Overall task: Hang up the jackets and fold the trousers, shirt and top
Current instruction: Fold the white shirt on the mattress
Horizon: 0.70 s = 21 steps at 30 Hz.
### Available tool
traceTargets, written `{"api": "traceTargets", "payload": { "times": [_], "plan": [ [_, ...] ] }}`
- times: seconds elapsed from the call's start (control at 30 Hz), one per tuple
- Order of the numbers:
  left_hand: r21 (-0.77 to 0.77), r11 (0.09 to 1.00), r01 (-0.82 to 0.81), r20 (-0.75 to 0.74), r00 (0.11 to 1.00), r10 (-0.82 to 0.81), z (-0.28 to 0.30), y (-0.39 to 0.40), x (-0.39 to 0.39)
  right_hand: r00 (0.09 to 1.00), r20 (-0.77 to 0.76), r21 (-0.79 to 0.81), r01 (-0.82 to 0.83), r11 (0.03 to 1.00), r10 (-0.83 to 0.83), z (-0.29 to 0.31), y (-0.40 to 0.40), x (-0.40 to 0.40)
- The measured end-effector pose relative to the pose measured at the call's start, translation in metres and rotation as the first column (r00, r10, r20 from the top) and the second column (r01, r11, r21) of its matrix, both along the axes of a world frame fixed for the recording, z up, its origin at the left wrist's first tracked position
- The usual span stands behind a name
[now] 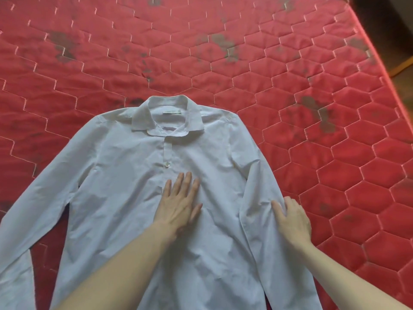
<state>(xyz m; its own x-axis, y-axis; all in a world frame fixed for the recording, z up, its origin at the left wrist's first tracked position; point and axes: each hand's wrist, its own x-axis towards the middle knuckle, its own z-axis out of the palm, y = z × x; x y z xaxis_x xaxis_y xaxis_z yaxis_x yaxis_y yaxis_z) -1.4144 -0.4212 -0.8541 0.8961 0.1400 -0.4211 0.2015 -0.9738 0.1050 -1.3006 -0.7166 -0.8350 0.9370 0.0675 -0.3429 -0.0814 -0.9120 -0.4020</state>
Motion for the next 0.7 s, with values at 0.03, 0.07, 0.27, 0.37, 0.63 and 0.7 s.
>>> {"api": "traceTargets", "payload": {
  "times": [0.03, 0.07, 0.27, 0.37, 0.63, 0.7],
  "plan": [
    [-0.001, 1.0, -0.009, 0.018, 1.0, 0.009, 0.002, -0.006, 0.004, 1.0, -0.012, 0.053, -0.008, 0.999, 0.008, 0.003, -0.008, 0.008],
    [-0.007, 1.0, -0.016, 0.04, 0.999, 0.016, 0.005, -0.013, 0.009, 1.0, -0.022, 0.099, -0.004, 0.995, 0.007, 0.007, -0.018, 0.017],
    [-0.023, 1.0, -0.018, 0.129, 0.991, 0.021, 0.014, -0.056, 0.081, 0.984, -0.044, -0.002, -0.173, 0.985, 0.173, 0.03, -0.093, 0.12],
    [-0.065, 0.997, -0.043, 0.202, 0.978, 0.055, 0.016, -0.075, 0.121, 0.977, -0.002, -0.057, -0.212, 0.976, 0.212, 0.042, -0.12, 0.176],
    [-0.071, 0.997, -0.03, 0.199, 0.979, 0.043, 0.008, -0.104, 0.173, 0.984, -0.141, 0.18, -0.081, 0.98, 0.107, 0.036, -0.158, 0.222],
    [-0.067, 0.998, 0.011, 0.196, 0.981, 0.003, 0.009, -0.109, 0.185, 0.972, -0.196, 0.205, -0.091, 0.974, 0.132, 0.025, -0.172, 0.21]
  ]
}}
